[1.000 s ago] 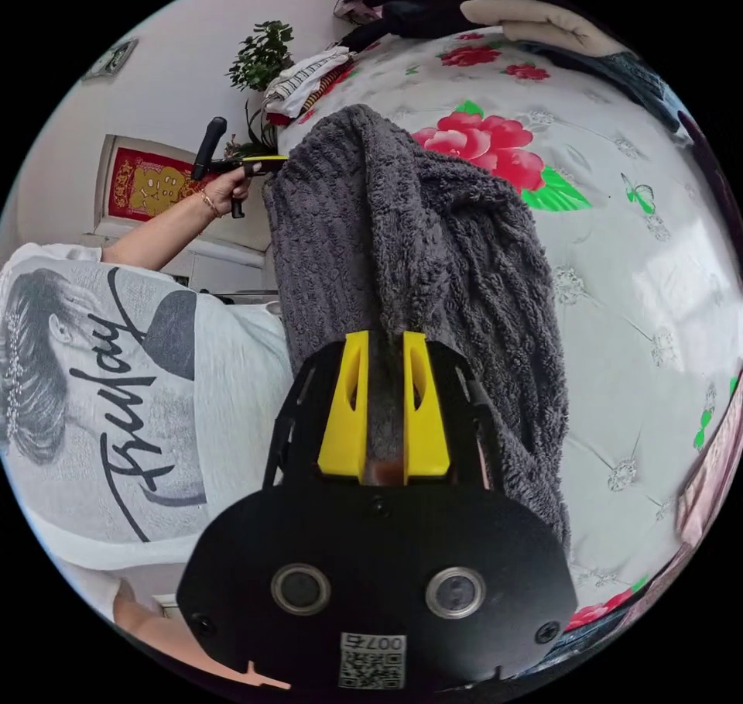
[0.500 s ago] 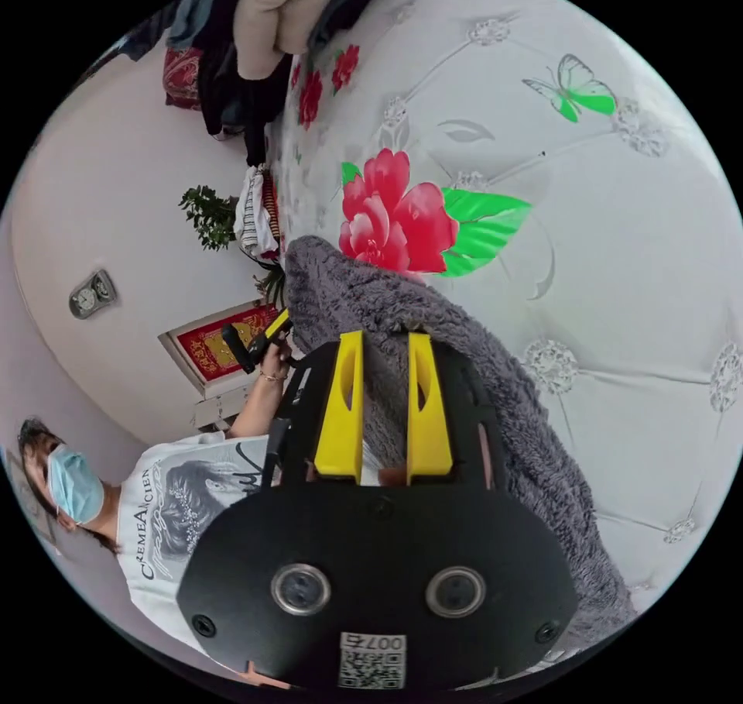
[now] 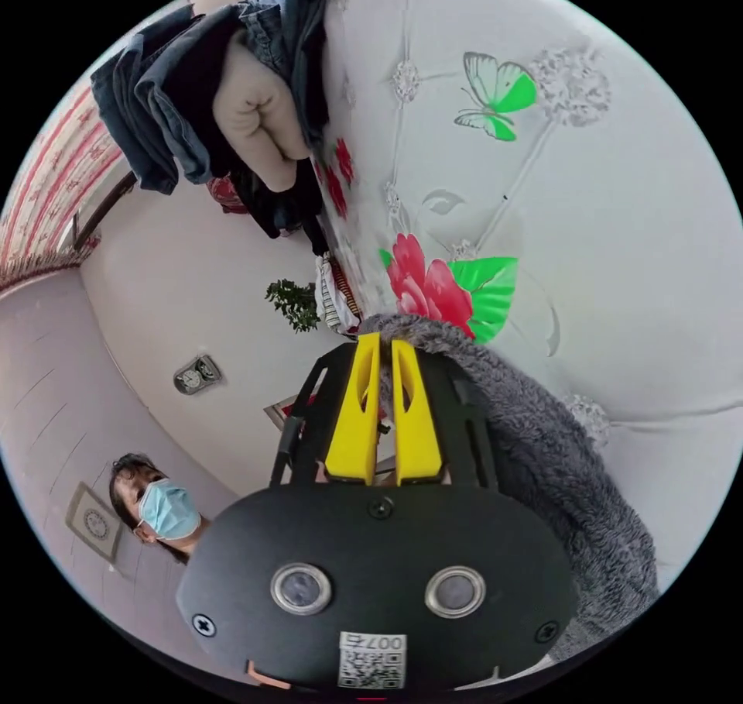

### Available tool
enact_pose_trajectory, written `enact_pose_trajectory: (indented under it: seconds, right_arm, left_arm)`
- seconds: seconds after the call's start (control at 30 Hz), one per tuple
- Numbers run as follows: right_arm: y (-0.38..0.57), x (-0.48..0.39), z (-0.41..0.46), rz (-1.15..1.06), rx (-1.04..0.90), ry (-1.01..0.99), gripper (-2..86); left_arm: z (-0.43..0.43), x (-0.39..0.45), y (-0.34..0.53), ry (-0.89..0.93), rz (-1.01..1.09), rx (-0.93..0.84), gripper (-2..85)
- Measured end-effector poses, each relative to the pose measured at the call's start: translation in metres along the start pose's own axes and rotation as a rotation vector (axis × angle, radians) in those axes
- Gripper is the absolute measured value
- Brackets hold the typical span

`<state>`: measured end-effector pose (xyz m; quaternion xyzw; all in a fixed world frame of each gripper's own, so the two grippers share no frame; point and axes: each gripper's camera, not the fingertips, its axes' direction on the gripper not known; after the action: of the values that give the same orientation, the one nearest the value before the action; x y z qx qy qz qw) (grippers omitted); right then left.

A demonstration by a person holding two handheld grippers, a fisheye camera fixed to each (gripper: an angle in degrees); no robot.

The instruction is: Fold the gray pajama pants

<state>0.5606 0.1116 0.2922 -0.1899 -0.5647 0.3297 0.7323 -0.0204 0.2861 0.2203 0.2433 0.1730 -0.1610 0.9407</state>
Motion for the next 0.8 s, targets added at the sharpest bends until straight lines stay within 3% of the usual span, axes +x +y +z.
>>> enact_pose_trajectory:
  seconds: [0.23, 0.37, 0.57, 0.8]
  right_arm:
    - [-0.005, -0.006, 0.045, -0.041, -0.237, 0.160, 0.2]
    - [-0.011, -0.025, -0.004, -0.073, -0.097, 0.050, 0.1]
    - [-0.006, -0.013, -0.020, -0.007, 0.001, 0.114, 1.4]
    - [0.009, -0.010, 0.029, -0.060, -0.213, 0.237, 2.4]
  left_arm:
    - [-0.006, 0.004, -0.006, -0.017, 0.003, 0.008, -0.4]
    - [-0.009, 0.003, -0.004, -0.045, 0.017, 0.004, -0.5]
    - [-0.002, -0.003, -0.004, 0.020, -0.016, 0.024, -0.3]
    - [-0.003, -0.007, -0.010, 0.006, -0.001, 0.011, -0.1]
